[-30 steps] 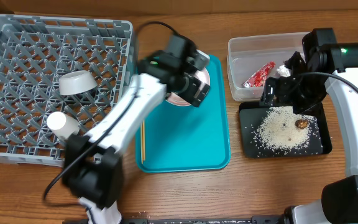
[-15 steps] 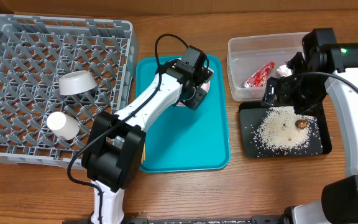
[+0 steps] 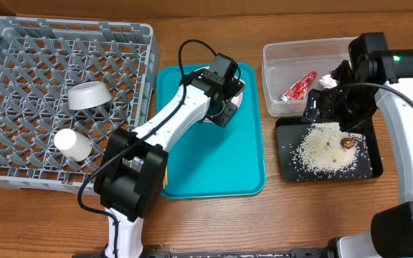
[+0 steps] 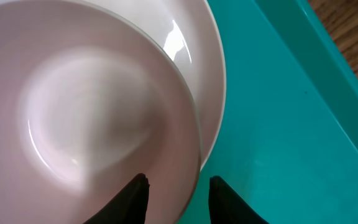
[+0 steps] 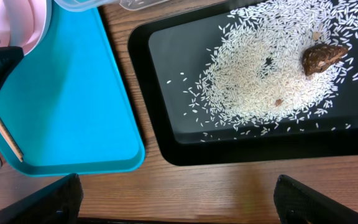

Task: Sort waste into correct bins and load items into the dishwasher
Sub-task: 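Reach the left gripper to the pink bowl and grasp its rim, then lift the pink bowl and carry it over the dish rack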

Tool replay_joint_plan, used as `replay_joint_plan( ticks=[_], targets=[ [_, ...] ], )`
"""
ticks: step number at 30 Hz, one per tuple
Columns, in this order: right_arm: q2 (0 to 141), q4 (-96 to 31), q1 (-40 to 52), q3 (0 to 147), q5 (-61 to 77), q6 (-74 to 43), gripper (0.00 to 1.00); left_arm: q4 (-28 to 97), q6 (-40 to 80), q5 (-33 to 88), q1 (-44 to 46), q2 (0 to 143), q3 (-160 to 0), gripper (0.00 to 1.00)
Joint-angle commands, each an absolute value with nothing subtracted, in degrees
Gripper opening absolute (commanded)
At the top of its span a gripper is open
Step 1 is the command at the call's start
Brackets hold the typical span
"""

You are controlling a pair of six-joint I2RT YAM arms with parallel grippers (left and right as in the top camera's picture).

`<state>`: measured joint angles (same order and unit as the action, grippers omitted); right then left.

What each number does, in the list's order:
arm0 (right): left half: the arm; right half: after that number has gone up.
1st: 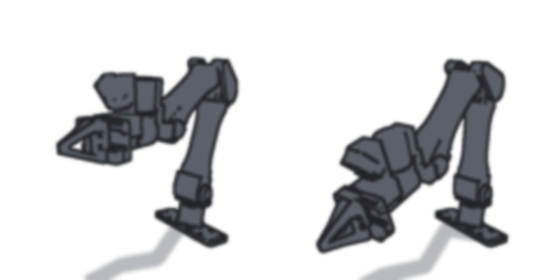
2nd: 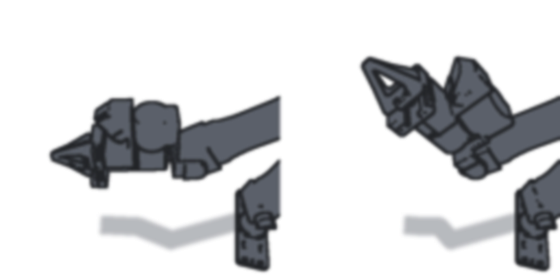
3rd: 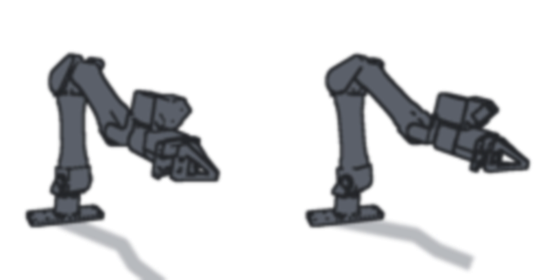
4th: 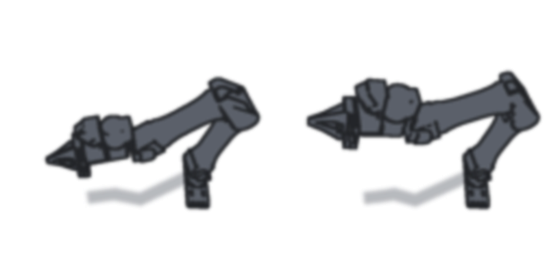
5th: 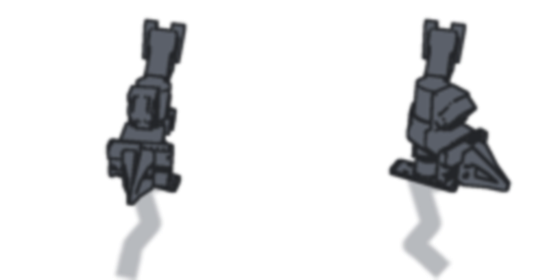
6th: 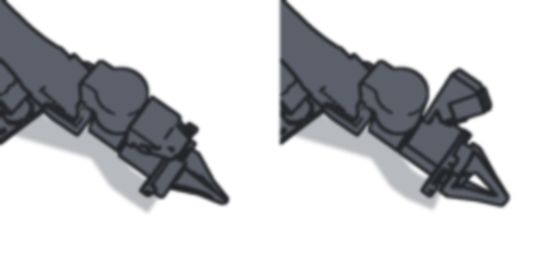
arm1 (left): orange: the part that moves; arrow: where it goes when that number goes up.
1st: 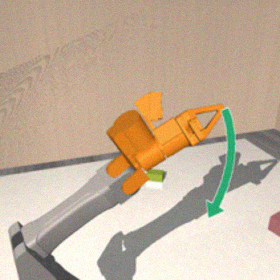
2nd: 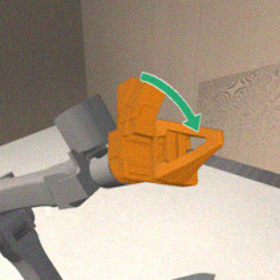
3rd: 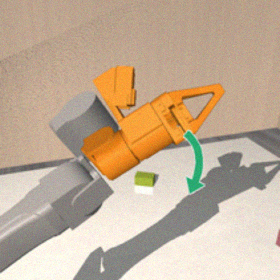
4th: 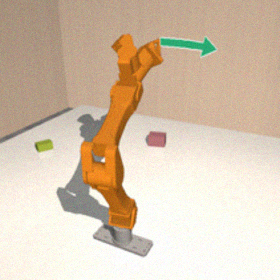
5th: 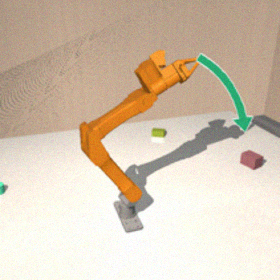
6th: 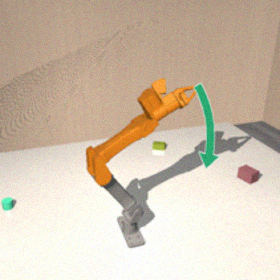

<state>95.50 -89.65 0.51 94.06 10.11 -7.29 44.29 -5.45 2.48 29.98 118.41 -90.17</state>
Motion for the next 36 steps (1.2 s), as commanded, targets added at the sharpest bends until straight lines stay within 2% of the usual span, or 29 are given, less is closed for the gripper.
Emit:
replay_joint_plan(
  ticks=[1,5,8,9,17,22,26,32,36],
  targets=[
    [93.5,-89.7,0.6,94.2,9.9,-7.3,1.00,43.1,-5.1,1.9,30.0,118.8,-87.4,0.35],
    [93.5,-89.6,0.6,94.2,9.9,-7.3,1.00,42.8,-5.1,1.8,30.0,118.7,-87.2,0.27],
    [93.5,-89.5,0.6,94.2,9.9,-7.3,1.00,43.4,-4.6,0.6,30.0,118.7,-88.4,0.05],
    [93.5,-89.5,0.6,94.2,9.9,-7.3,1.00,43.9,-4.2,0.6,30.0,118.6,-89.2,0.04],
    [93.5,-89.5,0.6,94.2,9.9,-7.3,1.00,51.4,0.4,0.6,29.3,117.1,-100.7,0.04],
    [93.5,-89.5,0.6,94.2,9.9,-7.1,1.00,58.4,1.9,4.0,24.6,116.0,-109.1,0.04],
    [93.5,-89.4,0.6,94.2,9.8,-7.1,1.00,61.6,0.4,15.8,16.9,115.5,-114.4,0.04],
    [93.5,-89.3,0.6,94.2,9.8,-7.1,1.00,61.0,-7.1,42.0,4.0,115.9,-116.0,0.04],
    [93.5,-89.2,0.6,94.2,9.8,-7.1,1.00,61.0,-8.5,48.9,-3.2,116.8,-115.9,0.04]
  ],
)
